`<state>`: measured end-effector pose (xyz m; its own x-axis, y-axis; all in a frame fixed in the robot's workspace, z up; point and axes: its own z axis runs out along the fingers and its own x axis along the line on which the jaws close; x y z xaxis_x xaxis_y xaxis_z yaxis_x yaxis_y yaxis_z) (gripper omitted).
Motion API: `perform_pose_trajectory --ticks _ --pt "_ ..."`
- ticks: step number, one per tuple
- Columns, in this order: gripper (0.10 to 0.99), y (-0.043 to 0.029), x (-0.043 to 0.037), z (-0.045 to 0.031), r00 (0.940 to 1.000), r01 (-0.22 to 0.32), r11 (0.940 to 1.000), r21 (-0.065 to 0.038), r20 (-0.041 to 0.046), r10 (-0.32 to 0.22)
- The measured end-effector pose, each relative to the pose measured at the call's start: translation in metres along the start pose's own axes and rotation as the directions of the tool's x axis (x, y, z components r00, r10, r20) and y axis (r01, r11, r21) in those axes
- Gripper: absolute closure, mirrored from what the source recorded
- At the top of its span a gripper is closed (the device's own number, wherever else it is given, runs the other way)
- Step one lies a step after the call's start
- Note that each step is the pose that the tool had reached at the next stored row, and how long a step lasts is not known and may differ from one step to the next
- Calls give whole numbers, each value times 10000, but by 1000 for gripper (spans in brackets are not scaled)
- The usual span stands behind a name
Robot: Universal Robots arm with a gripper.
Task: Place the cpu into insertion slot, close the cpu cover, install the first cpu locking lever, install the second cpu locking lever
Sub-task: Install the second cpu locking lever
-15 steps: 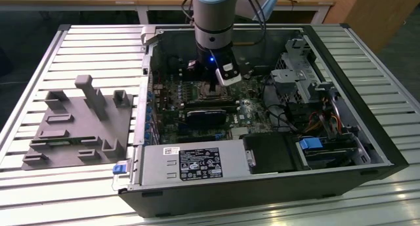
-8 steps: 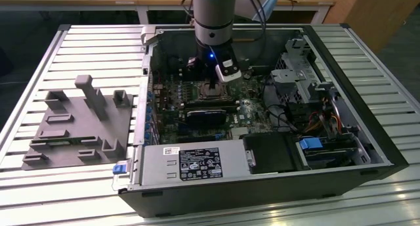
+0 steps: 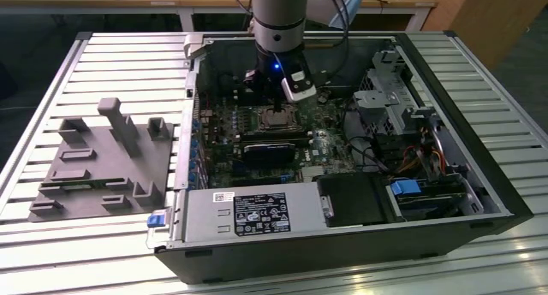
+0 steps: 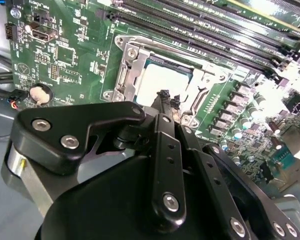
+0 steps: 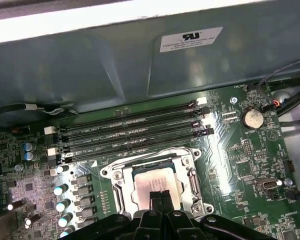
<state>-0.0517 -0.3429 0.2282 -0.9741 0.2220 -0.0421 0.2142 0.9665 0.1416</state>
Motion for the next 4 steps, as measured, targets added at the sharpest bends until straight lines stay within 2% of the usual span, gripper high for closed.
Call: perform_pose_trajectory --ticks 4 --pt "984 0 0 -1 10000 0 10000 16 3 0"
